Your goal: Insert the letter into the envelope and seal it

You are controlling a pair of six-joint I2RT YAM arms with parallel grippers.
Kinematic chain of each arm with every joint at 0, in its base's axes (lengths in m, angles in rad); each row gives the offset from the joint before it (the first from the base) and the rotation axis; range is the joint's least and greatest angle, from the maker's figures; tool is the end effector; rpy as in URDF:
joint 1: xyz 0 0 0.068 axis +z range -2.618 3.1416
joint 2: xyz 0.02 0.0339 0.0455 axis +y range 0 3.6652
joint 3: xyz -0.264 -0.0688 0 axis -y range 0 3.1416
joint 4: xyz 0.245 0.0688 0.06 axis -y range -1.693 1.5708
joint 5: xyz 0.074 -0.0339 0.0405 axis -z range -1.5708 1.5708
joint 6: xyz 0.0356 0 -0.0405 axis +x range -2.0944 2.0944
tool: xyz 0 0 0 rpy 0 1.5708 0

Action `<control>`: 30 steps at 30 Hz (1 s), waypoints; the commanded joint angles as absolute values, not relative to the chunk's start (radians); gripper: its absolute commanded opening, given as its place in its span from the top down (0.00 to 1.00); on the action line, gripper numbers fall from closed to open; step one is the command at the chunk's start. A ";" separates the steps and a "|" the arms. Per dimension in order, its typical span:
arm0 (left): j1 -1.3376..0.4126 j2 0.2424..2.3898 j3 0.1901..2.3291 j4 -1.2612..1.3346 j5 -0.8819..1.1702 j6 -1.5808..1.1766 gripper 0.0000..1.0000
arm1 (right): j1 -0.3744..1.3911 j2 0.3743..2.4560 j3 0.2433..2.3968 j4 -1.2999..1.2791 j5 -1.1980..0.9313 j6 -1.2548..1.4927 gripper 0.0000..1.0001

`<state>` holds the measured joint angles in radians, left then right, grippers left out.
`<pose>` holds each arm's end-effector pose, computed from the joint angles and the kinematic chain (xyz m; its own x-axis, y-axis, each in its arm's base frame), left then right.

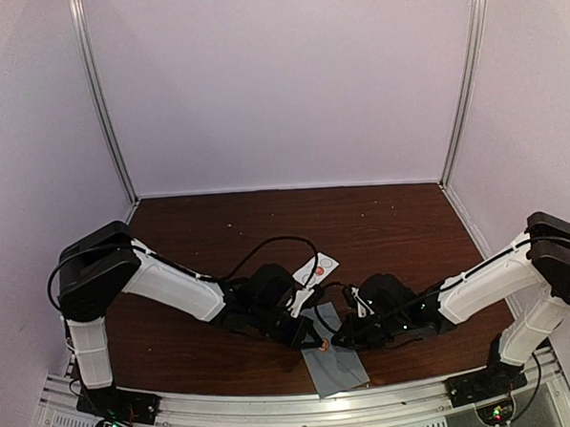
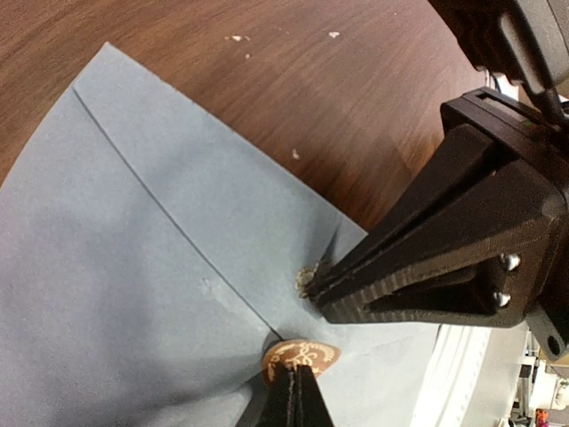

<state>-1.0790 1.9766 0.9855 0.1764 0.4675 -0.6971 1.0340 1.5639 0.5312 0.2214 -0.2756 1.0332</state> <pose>0.1659 -0.3436 0.1070 -0.8623 0.3960 -0.3155 0.4947 0.5259 -0.6918 0.1296 0.2368 0.1194 -0.9825 -0.0348 -0.1831 -0.1540 0.7048 0.6925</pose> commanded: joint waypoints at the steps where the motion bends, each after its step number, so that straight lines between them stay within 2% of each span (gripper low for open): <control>1: -1.096 2.003 1.028 0.132 0.433 -0.681 1.00 | 1.037 1.587 0.501 0.183 -0.250 1.051 0.96; 23: -1.124 2.092 1.051 0.192 0.470 -0.716 1.00 | 1.037 1.591 0.493 0.192 -0.252 1.058 1.00; 30: -1.127 2.065 0.991 0.184 0.457 -0.727 1.00 | 1.037 1.584 0.488 0.187 -0.246 1.062 1.00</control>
